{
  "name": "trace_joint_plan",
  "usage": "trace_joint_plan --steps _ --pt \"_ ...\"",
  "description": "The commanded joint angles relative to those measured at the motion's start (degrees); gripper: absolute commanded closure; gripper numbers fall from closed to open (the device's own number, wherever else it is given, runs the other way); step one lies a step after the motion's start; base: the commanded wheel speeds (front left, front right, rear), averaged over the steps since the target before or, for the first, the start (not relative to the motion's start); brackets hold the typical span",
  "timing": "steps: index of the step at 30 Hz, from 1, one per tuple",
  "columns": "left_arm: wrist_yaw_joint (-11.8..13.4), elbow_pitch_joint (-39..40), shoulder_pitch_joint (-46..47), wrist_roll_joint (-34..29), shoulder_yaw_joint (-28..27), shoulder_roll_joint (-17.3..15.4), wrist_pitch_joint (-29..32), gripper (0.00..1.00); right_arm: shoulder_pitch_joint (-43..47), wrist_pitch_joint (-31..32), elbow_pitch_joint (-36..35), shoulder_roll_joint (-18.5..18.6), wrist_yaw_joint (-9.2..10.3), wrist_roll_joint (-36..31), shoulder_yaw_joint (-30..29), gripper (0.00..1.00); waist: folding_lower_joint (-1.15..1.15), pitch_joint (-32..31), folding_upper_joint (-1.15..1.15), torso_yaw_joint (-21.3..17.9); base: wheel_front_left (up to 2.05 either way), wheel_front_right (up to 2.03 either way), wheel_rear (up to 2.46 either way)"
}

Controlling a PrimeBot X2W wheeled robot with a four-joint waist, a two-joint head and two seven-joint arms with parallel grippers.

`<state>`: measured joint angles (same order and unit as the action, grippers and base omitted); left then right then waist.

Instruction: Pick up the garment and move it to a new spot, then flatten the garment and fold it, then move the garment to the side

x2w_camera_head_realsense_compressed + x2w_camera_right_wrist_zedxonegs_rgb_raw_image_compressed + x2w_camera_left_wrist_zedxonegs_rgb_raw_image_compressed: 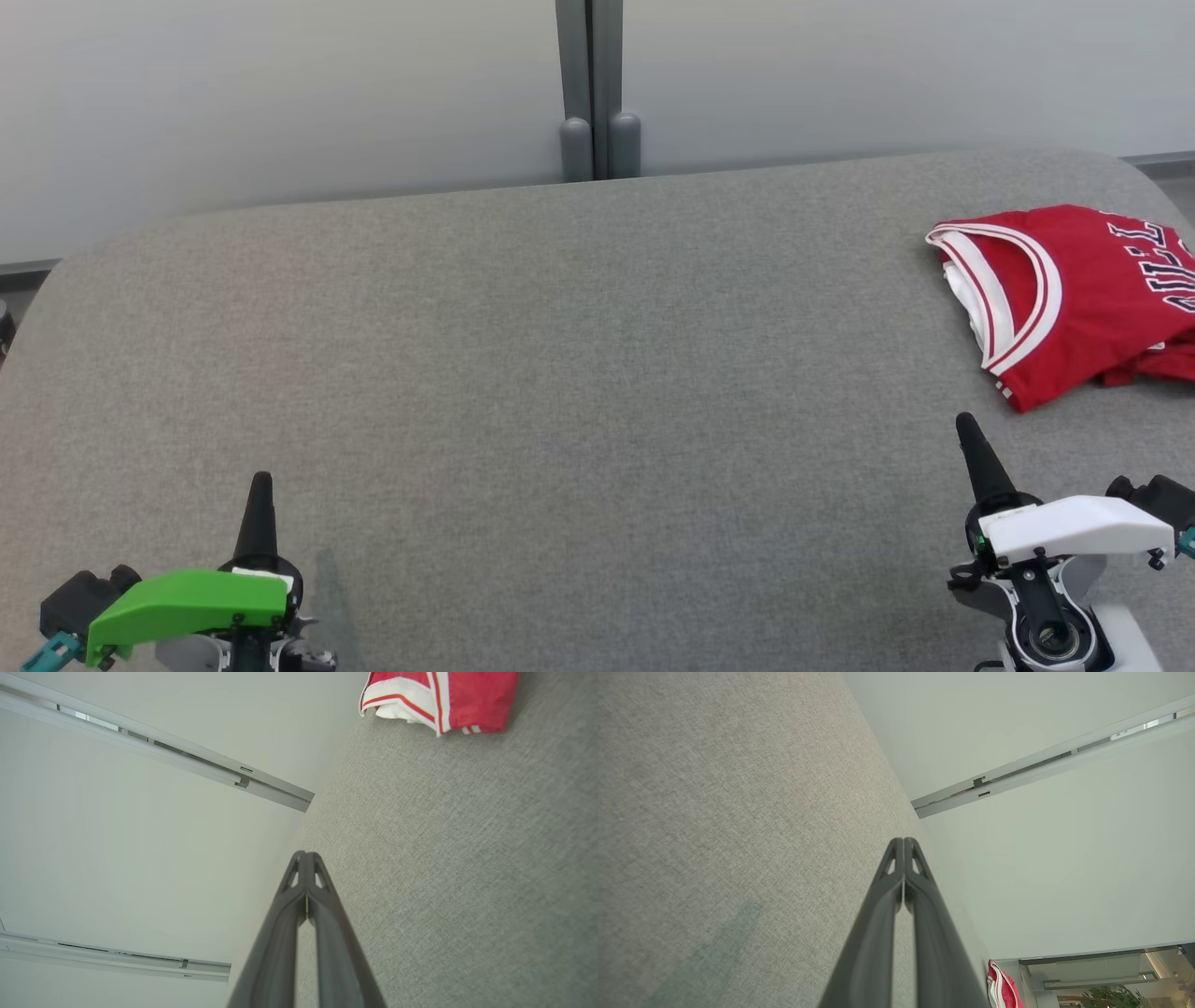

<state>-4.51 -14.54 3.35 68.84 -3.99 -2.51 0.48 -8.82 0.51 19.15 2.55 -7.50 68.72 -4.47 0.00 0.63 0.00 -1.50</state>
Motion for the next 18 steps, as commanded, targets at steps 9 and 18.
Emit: trace_joint_plan --steps 9,18 --pt "-0.6 1.0 1.9 5.7 -0.9 -0.4 1.4 1.0 0.6 1.6 -1.6 0.3 0.0 5.7 -0.7 1.0 0.0 -0.1 0.0 0.3 0.0 0.0 0.0" --pt "-0.8 1.2 2.4 9.9 -1.3 -0.5 2.5 1.0 0.9 2.7 -2.4 0.4 0.0 10.0 -1.1 1.0 0.0 -0.2 0.0 0.5 0.0 0.0 0.0"
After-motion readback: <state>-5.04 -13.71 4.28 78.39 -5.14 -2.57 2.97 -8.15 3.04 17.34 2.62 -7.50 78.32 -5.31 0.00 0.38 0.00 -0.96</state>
